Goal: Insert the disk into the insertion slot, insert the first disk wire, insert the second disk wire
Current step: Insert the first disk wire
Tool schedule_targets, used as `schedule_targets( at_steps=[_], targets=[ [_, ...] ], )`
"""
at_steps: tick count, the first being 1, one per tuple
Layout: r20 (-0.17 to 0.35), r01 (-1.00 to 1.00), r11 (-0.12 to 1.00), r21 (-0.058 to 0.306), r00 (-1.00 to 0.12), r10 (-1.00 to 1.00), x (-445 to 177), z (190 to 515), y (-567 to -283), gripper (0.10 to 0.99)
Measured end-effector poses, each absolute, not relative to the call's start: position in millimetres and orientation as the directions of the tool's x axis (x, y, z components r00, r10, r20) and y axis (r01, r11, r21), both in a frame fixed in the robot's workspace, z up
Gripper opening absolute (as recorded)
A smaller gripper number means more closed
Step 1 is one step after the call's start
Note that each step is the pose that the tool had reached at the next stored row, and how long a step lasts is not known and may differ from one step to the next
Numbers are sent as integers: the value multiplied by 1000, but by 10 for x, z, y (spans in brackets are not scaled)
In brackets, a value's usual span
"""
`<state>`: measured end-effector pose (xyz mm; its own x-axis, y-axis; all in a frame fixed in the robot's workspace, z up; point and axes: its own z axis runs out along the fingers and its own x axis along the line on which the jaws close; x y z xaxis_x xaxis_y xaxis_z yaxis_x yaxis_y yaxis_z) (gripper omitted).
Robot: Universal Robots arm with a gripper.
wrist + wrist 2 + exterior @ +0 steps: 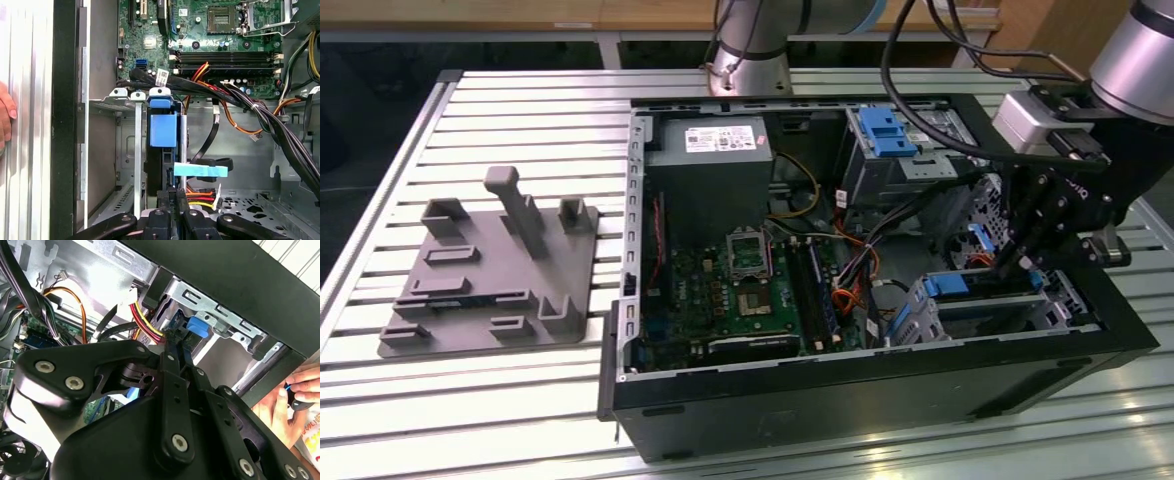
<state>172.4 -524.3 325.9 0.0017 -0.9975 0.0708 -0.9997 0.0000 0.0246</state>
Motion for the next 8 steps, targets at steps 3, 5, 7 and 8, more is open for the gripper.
schedule_targets(
  at_steps=[3,5,7,8],
  targets=[
    [69,-1000,0,25,2,-998,1725,3249,-5242,231],
    [70,-1000,0,25,2,-998,1724,3269,-5242,302],
    [70,-1000,0,25,2,-998,1725,3294,-5240,302],
    [70,-1000,0,25,2,-998,1724,3313,-5237,302]
  ],
)
